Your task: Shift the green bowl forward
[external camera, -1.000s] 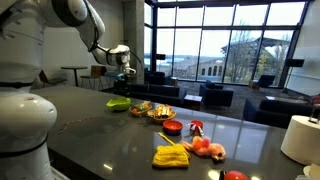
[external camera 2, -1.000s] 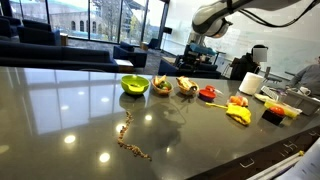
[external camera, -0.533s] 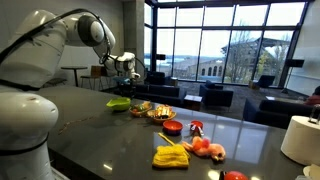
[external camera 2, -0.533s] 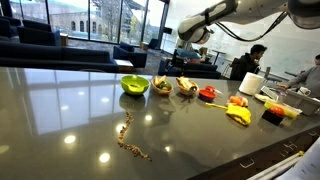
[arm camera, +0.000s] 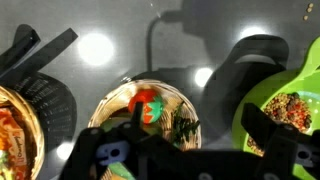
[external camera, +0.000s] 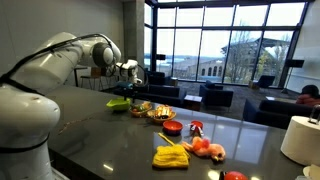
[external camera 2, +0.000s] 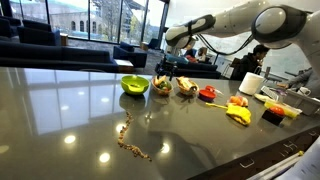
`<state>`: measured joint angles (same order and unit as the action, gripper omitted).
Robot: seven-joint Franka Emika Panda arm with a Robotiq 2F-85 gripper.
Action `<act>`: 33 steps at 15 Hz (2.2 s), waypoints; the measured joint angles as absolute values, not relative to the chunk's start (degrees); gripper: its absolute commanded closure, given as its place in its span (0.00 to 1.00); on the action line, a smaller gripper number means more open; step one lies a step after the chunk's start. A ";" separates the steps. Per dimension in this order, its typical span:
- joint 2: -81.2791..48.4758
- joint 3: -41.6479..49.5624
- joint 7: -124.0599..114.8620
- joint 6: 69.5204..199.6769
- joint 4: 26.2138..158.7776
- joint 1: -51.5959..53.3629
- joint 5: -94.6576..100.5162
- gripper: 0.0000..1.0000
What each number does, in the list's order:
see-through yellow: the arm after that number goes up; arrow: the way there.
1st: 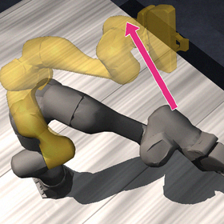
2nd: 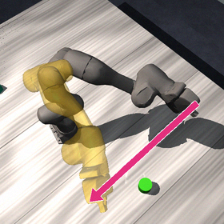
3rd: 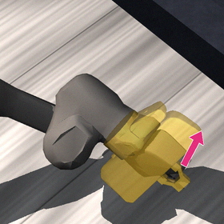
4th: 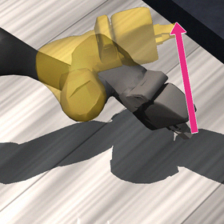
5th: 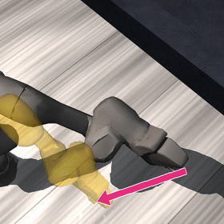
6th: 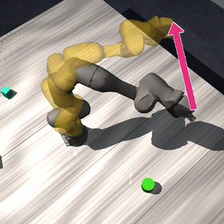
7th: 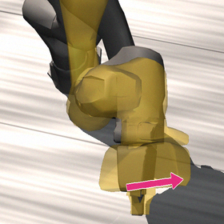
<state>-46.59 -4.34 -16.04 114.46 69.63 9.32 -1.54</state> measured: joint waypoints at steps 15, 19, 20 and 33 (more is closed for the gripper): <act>-61.74 -4.26 -20.81 107.53 45.59 14.18 -2.72 0.00; -64.07 -4.25 -20.78 107.50 43.02 13.75 -2.72 0.00; -65.26 -4.24 -20.77 107.17 41.02 13.51 -2.72 0.00; -66.57 -4.38 -20.78 107.10 40.18 13.89 -2.75 0.00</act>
<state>-66.57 -4.38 -20.78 107.10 40.18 13.89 -2.75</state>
